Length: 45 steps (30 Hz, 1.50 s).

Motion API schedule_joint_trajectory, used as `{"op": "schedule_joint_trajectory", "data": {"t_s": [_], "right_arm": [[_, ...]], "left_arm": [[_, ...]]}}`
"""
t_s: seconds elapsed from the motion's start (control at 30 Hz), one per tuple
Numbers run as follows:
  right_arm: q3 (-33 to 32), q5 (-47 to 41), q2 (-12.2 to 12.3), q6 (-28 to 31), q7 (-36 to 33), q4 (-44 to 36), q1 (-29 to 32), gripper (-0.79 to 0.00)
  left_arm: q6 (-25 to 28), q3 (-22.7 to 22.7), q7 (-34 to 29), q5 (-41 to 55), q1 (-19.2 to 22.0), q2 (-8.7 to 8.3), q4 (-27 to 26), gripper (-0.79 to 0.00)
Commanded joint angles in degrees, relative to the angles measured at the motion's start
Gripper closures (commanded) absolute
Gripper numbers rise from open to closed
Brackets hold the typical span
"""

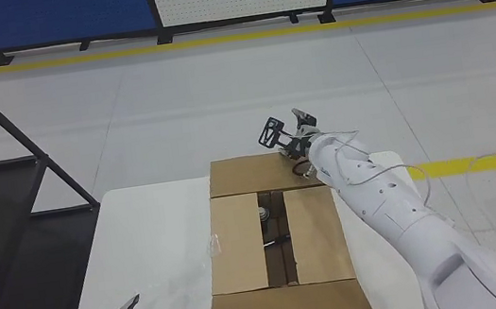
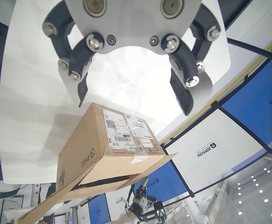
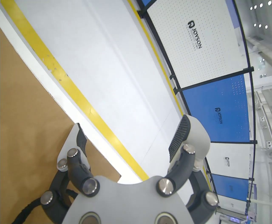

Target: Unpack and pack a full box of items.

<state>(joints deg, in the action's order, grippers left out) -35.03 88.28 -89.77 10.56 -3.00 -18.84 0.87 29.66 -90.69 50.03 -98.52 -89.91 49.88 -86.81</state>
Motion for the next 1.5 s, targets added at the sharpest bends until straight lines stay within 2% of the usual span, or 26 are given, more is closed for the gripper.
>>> {"op": "schedule_joint_trajectory", "data": {"t_s": [0.0, 0.2, 0.5, 0.57, 1.07, 1.2, 1.3, 1.47], "right_arm": [[-0.63, 0.51, 0.95, 0.04, 4.90, -1.17, 0.51, -0.785], [-2.64, 3.45, 4.55, 2.76, 18.52, -4.62, 1.88, -0.785], [-6.69, 11.19, 11.50, 7.11, 37.57, -12.74, 6.07, -0.785], [-7.73, 13.30, 12.97, 7.34, 38.59, -14.61, 7.15, -0.785], [-7.73, 13.30, 12.97, 7.34, 38.59, -14.61, 7.15, -0.785], [-8.14, 14.04, 13.29, 4.87, 39.37, -17.39, 8.28, -0.785], [-9.29, 15.74, 14.23, 2.17, 41.37, -20.16, 9.66, -0.785], [-12.20, 19.03, 16.48, -2.48, 48.48, -24.41, 13.18, -0.785]], "left_arm": [[-0.03, -0.05, -0.03, -0.01, 0.05, 0.00, -0.04, -0.785], [0.08, -0.19, -0.22, 0.03, 0.09, -0.01, -0.08, -0.785], [0.77, -0.28, -0.43, 0.33, 0.22, -0.01, -0.05, -0.785], [1.41, -0.17, -0.47, 0.65, 0.24, -0.01, -0.09, -0.785], [1.17, -0.20, -0.75, 0.62, 0.30, 0.00, -0.24, -0.785], [-1.05, -0.87, -2.86, -0.30, -0.18, 0.02, -5.46, -0.785], [-3.04, -3.12, -3.90, -2.20, -1.07, -0.20, -10.29, -0.785], [-6.25, -6.77, -6.76, -8.25, -2.25, -0.60, -18.00, -0.785]]}}
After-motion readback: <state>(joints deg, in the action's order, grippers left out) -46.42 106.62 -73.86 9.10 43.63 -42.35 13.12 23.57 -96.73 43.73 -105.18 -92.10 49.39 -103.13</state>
